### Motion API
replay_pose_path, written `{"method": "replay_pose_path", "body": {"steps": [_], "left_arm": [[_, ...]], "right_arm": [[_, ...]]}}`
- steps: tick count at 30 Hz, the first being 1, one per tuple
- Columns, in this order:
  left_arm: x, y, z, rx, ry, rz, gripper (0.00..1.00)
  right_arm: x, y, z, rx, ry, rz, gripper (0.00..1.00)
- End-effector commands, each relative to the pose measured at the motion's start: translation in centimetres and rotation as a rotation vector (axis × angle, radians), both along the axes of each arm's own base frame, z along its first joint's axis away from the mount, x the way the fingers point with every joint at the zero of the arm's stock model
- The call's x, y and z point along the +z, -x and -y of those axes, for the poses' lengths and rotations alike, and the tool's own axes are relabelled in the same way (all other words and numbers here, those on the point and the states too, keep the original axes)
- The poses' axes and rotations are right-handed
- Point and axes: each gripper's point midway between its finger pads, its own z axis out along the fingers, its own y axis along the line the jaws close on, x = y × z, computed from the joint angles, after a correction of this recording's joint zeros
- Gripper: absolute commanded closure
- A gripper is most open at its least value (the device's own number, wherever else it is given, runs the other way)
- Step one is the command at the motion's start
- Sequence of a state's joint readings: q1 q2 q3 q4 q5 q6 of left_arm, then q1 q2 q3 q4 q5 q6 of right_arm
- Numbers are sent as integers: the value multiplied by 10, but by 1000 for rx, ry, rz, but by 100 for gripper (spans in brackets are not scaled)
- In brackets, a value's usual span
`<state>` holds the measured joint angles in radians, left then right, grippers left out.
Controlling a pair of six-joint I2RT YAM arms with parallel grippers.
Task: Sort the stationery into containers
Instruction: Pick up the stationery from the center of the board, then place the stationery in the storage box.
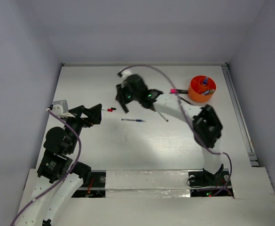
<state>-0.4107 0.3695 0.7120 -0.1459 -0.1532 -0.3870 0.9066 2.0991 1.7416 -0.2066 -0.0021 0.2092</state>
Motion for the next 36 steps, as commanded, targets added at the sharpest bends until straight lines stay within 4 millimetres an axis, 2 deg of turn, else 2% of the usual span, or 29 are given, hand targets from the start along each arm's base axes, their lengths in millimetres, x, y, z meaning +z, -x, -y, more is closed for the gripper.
{"method": "replay_pose_path", "body": {"steps": [1,2,3,4,5,6,8,9,13,17,23,27,36], "left_arm": [[14,1,2,-16,24,58,1],[15,2,3,-22,25,62,1],[16,2,2,-17,26,66,1],[16,2,2,-20,27,69,1],[17,3,3,-28,28,70,1],[17,3,4,-29,26,70,1],[17,3,4,-34,26,72,1],[17,3,5,-35,26,72,1],[18,4,5,-38,27,75,1],[18,4,6,-41,27,75,1],[17,3,6,-44,24,73,1],[17,3,7,-47,23,72,1],[16,1,7,-46,21,67,1]], "right_arm": [[168,-84,86,-257,-372,301,96],[151,-106,129,-343,-331,310,96],[153,-118,157,-420,-306,345,96],[166,-124,184,-473,-286,396,96],[160,-132,208,-523,-255,409,96],[161,-145,244,-592,-233,437,96],[170,-153,284,-672,-206,500,96],[172,-162,313,-724,-186,516,96],[167,-176,374,-853,-62,587,96],[151,-180,407,-923,38,626,96],[116,-172,443,-1078,149,638,96],[103,-173,457,-1134,194,636,97],[84,-178,472,-1185,276,646,97]]}}
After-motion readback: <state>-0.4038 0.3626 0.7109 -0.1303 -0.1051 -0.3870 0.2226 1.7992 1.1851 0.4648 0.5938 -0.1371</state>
